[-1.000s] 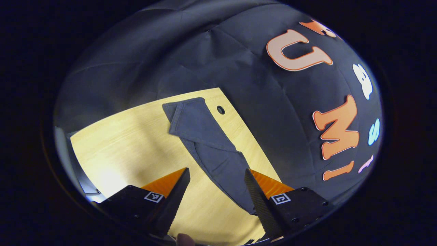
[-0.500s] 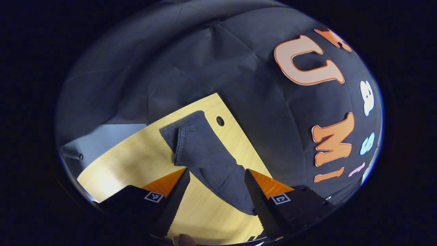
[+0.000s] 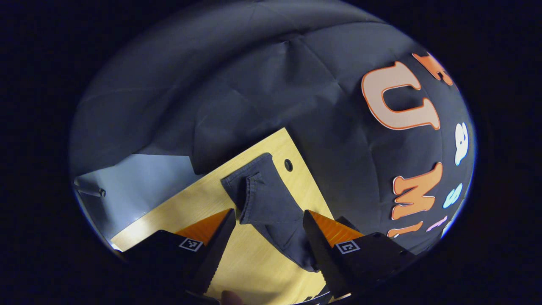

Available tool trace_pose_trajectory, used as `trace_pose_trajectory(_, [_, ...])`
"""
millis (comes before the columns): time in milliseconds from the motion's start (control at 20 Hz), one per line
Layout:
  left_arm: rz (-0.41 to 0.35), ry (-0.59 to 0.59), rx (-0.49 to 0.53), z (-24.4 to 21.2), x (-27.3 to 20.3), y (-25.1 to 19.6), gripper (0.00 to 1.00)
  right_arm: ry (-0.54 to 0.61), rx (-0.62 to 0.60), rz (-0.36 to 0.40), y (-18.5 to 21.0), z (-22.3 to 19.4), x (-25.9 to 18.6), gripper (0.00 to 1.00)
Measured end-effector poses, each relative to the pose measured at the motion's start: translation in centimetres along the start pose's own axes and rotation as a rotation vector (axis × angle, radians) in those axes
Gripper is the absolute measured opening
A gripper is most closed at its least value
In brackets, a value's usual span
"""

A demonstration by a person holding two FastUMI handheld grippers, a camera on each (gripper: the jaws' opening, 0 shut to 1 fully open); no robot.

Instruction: Grasp the waist and the cuffs of the jeans and fold them to make the two legs overlap; first hold the waist and fold one-third of the jeans toward the cuffs, then hold the cuffs and fold the remaining one-third in the same direction to finish folding.

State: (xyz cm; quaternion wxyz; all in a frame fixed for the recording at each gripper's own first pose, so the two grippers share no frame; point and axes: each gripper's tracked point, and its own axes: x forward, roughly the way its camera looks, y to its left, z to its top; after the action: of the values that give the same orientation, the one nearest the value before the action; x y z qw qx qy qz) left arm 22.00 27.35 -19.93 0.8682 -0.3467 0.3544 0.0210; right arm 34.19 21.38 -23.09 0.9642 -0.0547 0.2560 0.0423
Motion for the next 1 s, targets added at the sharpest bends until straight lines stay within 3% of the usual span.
trace_pose_trajectory(300, [0.018, 0.013, -0.023, 0.2, 0.5, 1.9, 0.98, 0.118, -0.226, -0.008, 2.2, -2.5, 1.9, 0.17])
trace_pose_trajectory(400, [0.019, 0.023, -0.042, -0.4, 1.0, 2.3, 0.98, 0.126, -0.259, -0.014, 3.0, -3.1, 2.2, 0.17])
trace_pose_trajectory(450, [0.018, 0.027, -0.055, -0.7, 1.2, 2.5, 0.98, 0.151, -0.228, 0.035, 3.6, -3.7, 2.2, 0.18])
trace_pose_trajectory(550, [0.019, 0.034, -0.084, -1.2, 1.9, 2.9, 0.98, 0.211, -0.099, 0.152, 5.9, -4.6, 1.2, 0.50])
trace_pose_trajectory(700, [0.033, 0.028, -0.132, -1.3, 3.5, 4.1, 0.97, 0.183, 0.091, 0.223, 7.5, -3.2, -0.9, 0.99])
trace_pose_trajectory(850, [0.042, 0.004, -0.166, -0.5, 5.6, 5.1, 0.98, 0.163, 0.260, 0.267, 6.9, -1.5, -3.3, 0.98])
trace_pose_trajectory(1000, [0.072, 0.014, -0.193, -0.5, 8.1, 6.1, 0.98, 0.151, 0.338, 0.237, 5.0, -1.0, -4.4, 0.98])
